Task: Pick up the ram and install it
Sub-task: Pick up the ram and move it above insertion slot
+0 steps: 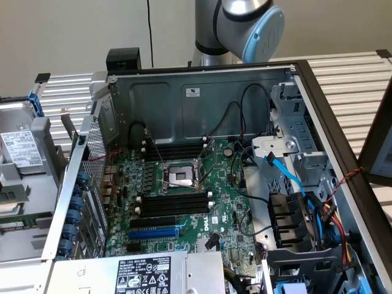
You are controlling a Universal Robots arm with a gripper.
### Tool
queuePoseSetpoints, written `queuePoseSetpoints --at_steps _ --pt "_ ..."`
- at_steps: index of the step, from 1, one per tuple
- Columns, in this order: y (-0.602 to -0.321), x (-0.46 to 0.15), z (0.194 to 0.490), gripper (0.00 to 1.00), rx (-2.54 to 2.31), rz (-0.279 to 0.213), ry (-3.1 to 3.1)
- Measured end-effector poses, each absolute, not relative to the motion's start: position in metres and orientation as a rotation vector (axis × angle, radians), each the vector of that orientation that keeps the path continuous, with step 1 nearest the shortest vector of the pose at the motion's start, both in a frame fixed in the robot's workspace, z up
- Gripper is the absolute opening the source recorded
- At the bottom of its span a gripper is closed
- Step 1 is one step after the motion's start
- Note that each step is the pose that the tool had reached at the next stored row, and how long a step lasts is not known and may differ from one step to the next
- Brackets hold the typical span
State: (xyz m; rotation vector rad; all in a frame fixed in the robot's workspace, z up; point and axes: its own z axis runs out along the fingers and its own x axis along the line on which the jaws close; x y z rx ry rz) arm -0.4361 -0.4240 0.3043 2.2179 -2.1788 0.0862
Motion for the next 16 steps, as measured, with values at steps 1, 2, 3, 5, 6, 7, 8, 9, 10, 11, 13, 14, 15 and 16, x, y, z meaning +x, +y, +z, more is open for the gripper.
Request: queuePoseSetpoints --at_steps 1,2,3,5,6,7,8,9,10,11,13,14,15,16 --pt "-0.424 -0.436 0.309 0.13 2.213 0.086 -2.184" --pt "-0.424 -0.436 0.314 0.13 2.208 0.086 -2.188" --pt "-0.424 -0.436 0.318 0.13 2.204 0.086 -2.193" --pt "-0.424 -0.436 0.327 0.13 2.197 0.086 -2.199" --pt "-0.424 -0.436 0.331 0.13 2.195 0.086 -2.202" --pt "-0.424 -0.436 0.335 0.13 2.192 0.086 -2.204" --pt "-0.424 -0.436 0.34 0.13 2.19 0.085 -2.206" --pt "-0.424 -0.435 0.344 0.13 2.188 0.085 -2.208" --pt "-0.424 -0.435 0.349 0.13 2.185 0.085 -2.21" --pt "-0.424 -0.435 0.353 0.13 2.184 0.085 -2.212" --pt "-0.424 -0.435 0.357 0.13 2.184 0.084 -2.212" --pt "-0.424 -0.435 0.357 0.13 2.184 0.084 -2.212" --pt "-0.424 -0.435 0.357 0.13 2.184 0.084 -2.212" --pt "-0.424 -0.435 0.357 0.13 2.184 0.084 -2.212"
